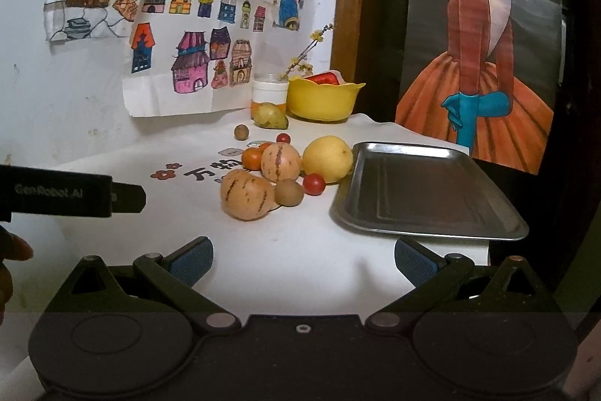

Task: Organize fruits

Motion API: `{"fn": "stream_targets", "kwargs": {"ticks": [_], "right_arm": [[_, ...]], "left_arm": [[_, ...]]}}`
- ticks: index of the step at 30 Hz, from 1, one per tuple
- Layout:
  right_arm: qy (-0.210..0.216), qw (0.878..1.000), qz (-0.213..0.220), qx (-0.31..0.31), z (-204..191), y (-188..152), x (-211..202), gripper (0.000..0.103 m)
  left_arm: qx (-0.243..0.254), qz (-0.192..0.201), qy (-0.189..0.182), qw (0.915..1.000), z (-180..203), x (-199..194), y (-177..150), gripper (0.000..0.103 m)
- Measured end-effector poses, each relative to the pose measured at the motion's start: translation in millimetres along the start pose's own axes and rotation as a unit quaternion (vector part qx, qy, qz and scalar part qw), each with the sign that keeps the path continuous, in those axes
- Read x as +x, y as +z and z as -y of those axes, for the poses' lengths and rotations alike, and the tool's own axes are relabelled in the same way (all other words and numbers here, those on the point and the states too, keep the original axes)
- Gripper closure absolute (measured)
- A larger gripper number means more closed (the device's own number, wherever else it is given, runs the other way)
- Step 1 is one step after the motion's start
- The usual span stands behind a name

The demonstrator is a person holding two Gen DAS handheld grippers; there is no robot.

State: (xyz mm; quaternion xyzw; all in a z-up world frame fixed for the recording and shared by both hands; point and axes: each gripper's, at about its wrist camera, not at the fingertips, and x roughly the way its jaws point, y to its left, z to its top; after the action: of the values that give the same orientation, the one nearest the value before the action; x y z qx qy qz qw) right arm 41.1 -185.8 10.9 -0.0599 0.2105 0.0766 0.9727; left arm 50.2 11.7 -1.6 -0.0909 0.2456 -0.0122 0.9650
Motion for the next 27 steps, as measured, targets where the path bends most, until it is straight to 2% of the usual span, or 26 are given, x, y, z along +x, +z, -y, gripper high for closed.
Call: {"fn": "stream_targets", "kwargs": {"ticks": [9,15,22,27], "right_arm": [[-0.013,1.000,-0.002,-0.008,11.0,2.2,8.8,0.001],[-0.017,1.000,-0.002,-0.016,23.9,7.2,12.8,0.001],[0.048,0.995,-0.035,0.074,77.1,22.5,23.1,0.001],[0.078,0.991,-0.047,0.095,94.8,36.6,30.2,0.001]], "left_arm": [[-0.004,-0.015,-0.056,0.9983,11.1,18.2,14.3,0.000],[0.005,-0.021,-0.074,0.9970,24.5,28.6,13.5,0.000],[0.040,-0.020,-0.089,0.9950,42.0,34.8,11.6,0.000],[0.086,-0.015,-0.102,0.9910,56.5,39.7,13.0,0.000]]}}
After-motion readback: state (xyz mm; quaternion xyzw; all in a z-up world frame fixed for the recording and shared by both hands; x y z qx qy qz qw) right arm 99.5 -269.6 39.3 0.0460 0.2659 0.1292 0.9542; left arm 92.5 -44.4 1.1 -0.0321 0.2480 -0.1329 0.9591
